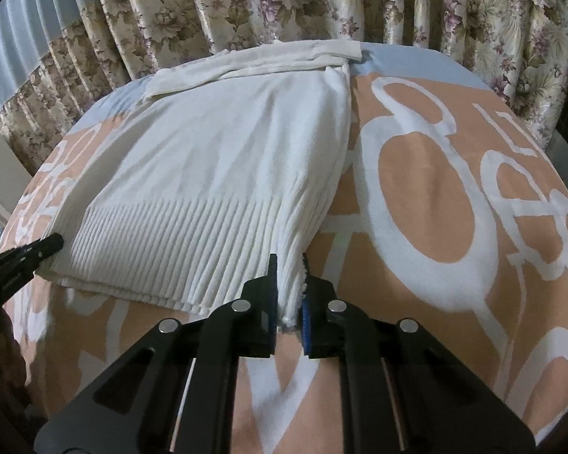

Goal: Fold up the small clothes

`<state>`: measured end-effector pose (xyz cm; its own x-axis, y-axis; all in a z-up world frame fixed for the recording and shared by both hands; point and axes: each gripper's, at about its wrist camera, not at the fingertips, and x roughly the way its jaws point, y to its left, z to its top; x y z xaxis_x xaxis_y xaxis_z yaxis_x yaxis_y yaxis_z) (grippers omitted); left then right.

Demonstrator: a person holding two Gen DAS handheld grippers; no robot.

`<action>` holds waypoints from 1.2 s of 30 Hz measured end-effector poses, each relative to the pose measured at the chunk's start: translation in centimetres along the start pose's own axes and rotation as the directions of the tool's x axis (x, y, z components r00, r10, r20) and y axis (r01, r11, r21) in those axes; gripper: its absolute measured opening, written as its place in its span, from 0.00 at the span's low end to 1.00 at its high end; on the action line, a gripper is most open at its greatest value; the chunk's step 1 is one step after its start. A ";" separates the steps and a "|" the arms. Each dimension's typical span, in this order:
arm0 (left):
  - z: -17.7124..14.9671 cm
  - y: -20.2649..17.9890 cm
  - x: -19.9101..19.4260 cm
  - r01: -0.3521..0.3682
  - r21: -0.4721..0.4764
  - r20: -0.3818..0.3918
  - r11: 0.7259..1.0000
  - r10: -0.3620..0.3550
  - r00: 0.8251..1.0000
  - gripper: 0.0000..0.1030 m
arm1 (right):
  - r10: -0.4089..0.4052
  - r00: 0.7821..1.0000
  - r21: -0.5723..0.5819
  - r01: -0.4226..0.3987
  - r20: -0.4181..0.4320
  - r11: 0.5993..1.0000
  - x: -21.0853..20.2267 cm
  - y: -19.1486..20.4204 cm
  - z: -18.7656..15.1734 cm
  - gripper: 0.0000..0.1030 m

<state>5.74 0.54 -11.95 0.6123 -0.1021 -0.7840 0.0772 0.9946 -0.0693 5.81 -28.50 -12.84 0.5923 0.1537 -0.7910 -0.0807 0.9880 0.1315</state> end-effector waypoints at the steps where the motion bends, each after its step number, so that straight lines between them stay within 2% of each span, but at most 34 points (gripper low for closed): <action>1: -0.1 0.0 -0.4 0.003 -0.002 -0.001 1.000 -0.003 1.000 0.12 | 0.004 1.000 -0.001 -0.004 -0.001 1.000 -0.6 0.1 -0.3 0.09; 10: -3.7 0.6 -4.5 0.021 -0.018 -0.038 1.000 -0.021 0.999 0.12 | 0.031 0.999 -0.003 -0.031 -0.031 1.000 -4.6 1.0 -3.8 0.09; 13: -3.4 0.6 -4.8 0.009 -0.022 -0.021 1.000 -0.010 1.000 0.12 | 0.028 0.999 0.003 -0.028 -0.024 1.000 -5.1 1.3 -4.2 0.09; 19: -2.0 0.2 -4.7 0.010 -0.020 0.007 1.000 -0.010 1.000 0.12 | 0.023 1.000 -0.005 -0.023 0.008 1.000 -5.1 1.6 -2.7 0.09; 22: -0.2 0.3 -4.8 0.007 -0.023 0.047 1.000 -0.006 0.999 0.12 | 0.032 0.999 0.002 -0.032 0.031 0.999 -4.9 1.5 -1.2 0.09; 30: 7.9 0.7 -3.3 0.019 -0.035 0.141 0.999 -0.014 0.990 0.12 | 0.051 0.992 0.026 -0.054 0.117 0.998 -3.1 0.0 6.3 0.09; 36: 12.2 0.7 -0.8 0.020 -0.053 0.165 0.998 -0.011 0.986 0.12 | 0.038 0.987 0.005 -0.039 0.156 0.999 -0.8 -0.5 11.3 0.09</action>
<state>14.95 1.10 -3.84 0.7328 -0.1150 -0.6706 0.0476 0.9919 -0.1180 14.45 -29.30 -5.52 0.7067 0.1868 -0.6824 -0.0995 0.9812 0.1655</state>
